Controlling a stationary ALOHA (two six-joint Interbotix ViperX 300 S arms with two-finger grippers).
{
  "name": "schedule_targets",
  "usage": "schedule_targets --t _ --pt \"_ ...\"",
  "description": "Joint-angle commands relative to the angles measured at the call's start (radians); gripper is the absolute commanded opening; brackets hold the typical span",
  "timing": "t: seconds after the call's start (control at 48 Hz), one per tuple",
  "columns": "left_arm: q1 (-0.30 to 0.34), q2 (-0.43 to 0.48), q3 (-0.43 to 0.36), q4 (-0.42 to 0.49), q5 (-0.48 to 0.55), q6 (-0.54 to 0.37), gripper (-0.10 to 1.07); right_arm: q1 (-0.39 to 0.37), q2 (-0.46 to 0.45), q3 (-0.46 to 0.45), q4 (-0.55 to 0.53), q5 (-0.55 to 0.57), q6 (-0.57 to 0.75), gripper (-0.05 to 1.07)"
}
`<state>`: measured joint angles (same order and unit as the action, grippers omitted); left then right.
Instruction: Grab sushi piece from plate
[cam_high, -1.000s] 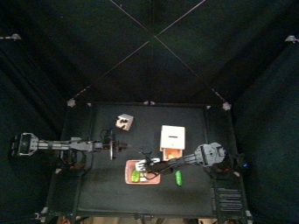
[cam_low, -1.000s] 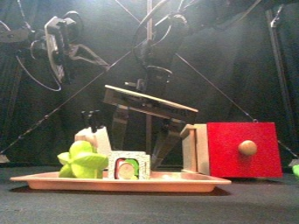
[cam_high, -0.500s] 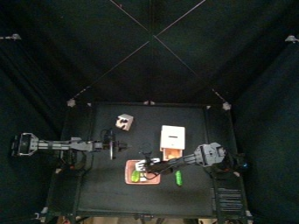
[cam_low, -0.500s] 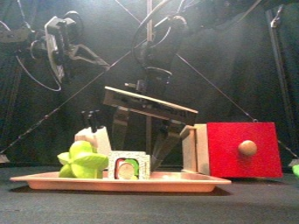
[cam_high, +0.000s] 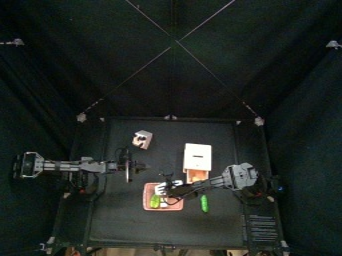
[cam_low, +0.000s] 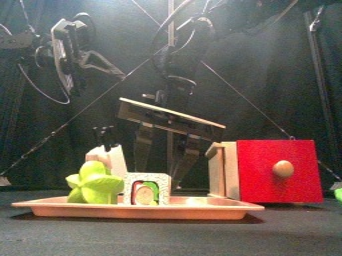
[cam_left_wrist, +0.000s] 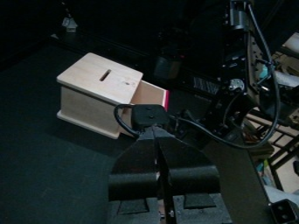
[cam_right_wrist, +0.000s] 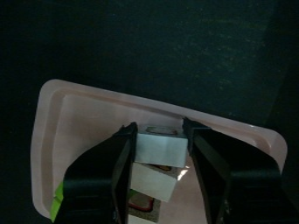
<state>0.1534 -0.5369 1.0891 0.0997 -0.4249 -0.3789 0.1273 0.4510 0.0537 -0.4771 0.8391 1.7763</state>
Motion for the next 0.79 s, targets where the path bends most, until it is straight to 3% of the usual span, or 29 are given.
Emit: schedule_targets --t 0.0,0.771 --pt "0.003 -0.003 -0.012 -0.002 -0.005 0.002 0.24 -0.006 -0.025 -0.021 -0.002 -0.003 0.002 0.51" --pt "0.003 -0.003 -0.012 -0.002 -0.006 0.002 0.24 -0.003 -0.054 -0.026 -0.035 -0.003 0.002 0.50"
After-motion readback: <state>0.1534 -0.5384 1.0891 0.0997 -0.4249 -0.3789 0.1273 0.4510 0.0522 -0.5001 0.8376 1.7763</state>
